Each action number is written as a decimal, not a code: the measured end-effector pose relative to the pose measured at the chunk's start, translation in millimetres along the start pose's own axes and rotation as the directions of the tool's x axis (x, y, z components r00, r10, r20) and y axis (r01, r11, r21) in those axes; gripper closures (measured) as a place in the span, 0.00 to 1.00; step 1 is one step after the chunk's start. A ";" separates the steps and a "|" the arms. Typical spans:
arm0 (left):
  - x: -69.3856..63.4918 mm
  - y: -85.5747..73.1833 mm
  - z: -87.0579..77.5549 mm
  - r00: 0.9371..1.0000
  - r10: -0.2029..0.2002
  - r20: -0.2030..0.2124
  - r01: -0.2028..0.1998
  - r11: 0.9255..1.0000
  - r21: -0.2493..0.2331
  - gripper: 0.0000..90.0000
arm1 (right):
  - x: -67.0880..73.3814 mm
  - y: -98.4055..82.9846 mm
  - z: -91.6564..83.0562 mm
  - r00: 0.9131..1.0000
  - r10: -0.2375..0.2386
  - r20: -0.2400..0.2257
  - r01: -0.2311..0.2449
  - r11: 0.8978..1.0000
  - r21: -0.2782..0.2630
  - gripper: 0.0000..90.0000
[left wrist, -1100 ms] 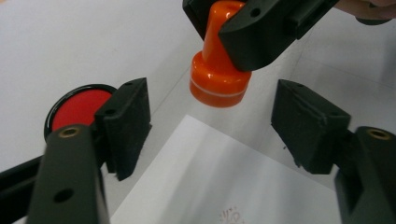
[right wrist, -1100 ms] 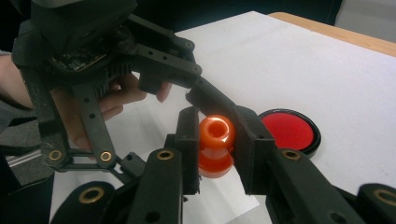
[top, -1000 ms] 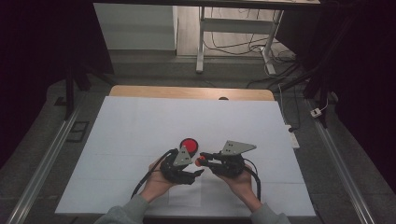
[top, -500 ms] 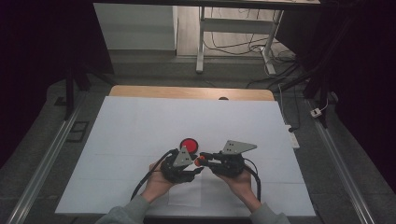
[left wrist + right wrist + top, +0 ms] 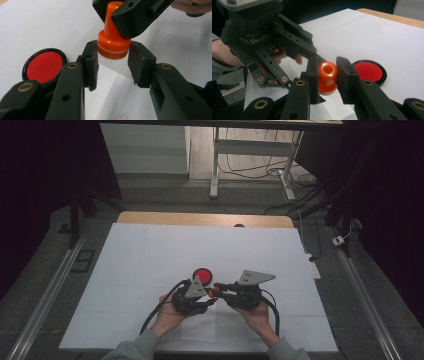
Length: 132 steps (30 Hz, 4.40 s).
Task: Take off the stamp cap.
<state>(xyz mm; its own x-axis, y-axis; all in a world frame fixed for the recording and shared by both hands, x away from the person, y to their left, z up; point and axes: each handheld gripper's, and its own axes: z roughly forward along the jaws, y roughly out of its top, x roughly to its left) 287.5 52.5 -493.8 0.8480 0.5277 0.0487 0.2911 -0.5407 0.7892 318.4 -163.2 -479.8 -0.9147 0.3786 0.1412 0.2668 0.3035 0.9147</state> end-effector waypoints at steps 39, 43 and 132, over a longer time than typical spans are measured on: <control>-0.8 -2.5 -0.2 0.998 0.053 -0.023 -0.052 0.998 0.022 0.73 | 3.9 -0.2 2.1 1.000 -0.009 0.014 0.009 1.000 0.001 0.81; -2.6 -2.4 0.6 0.996 0.075 -0.038 -0.073 0.997 0.033 0.73 | 3.6 -0.2 2.6 1.000 -0.009 0.012 0.009 1.000 0.008 0.81; 41.0 -85.3 -103.3 0.978 -0.181 -0.102 0.175 0.982 -0.071 0.72 | -17.1 1.5 -24.8 0.991 0.017 0.132 -0.008 0.998 -0.070 0.81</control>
<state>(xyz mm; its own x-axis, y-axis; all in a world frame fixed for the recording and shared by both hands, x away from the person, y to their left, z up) 251.8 188.0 -495.9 0.7316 0.6809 -0.0333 0.4028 -0.3923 0.8270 326.9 -190.9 -471.5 -0.8622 0.4955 0.1056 0.2520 0.2387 0.9378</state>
